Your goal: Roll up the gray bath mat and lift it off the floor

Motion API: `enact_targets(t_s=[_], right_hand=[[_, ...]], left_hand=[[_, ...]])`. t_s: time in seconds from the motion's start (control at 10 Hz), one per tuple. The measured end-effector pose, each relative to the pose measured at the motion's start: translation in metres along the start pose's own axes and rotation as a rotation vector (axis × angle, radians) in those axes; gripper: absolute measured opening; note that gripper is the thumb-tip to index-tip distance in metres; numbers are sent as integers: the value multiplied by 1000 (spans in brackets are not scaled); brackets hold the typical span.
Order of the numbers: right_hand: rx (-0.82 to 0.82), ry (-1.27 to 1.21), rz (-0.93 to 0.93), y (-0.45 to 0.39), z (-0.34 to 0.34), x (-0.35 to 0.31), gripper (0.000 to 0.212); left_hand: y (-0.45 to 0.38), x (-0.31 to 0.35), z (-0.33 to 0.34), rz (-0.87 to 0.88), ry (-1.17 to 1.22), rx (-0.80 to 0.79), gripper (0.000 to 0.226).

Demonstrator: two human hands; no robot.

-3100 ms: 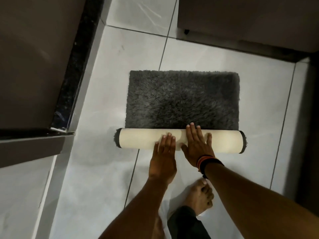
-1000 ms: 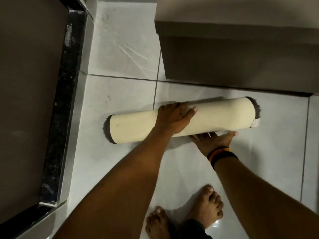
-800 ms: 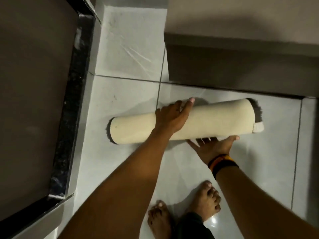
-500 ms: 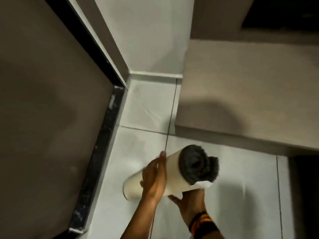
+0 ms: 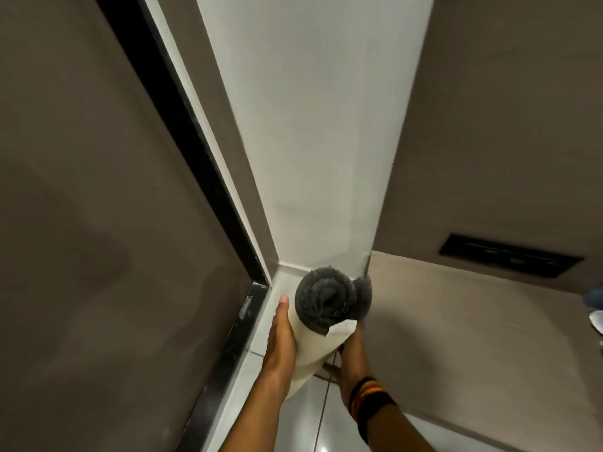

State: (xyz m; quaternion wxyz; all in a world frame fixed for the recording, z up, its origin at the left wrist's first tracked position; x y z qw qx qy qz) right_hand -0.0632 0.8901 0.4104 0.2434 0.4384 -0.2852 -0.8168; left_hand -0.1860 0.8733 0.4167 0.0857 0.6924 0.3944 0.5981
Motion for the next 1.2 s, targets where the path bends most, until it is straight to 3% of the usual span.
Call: enact_targets(t_s=[0.2,0.3,0.4,0.5,0.7,0.9,1.0,1.1,1.2], right_hand=[[6,49,-50,-85,9,-38,71],[65,47,-5,-135,8,-45,76],[107,-21,25,-188,10,-48,79],[144,-76,66,-220,15,-55,80],[219,-81,97,-278,1,-61,72],[314,-205,36,-306,-1,-71,67],[345,-366,-7,-303,3,-64,64],[387,-403,19,-278,9,-46,59],[427,-64,-134,-228,17,-28,35]], left_hand=[[-74,29,41,-12,19,-75,97],[-121,35,60,-18,102,-66,73],[-173,36,80,-77,85,-51,69],[-214,36,95,-121,60,-77,83],[-279,33,136,-144,5,-175,89],[-312,45,164,-191,-111,-95,72],[-311,50,167,-206,-144,-113,70],[-301,47,159,-224,-18,-233,78],[-279,43,135,-146,-113,-154,75]])
Point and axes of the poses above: each hand's wrist, its own y-axis away from the middle knuckle, its own z-axis out of the palm, x = y × z, the point moved 3 cm from there along -y, towards the middle knuckle, and after that the axes turned 15 degrees about -y, right-handed, at the moved point
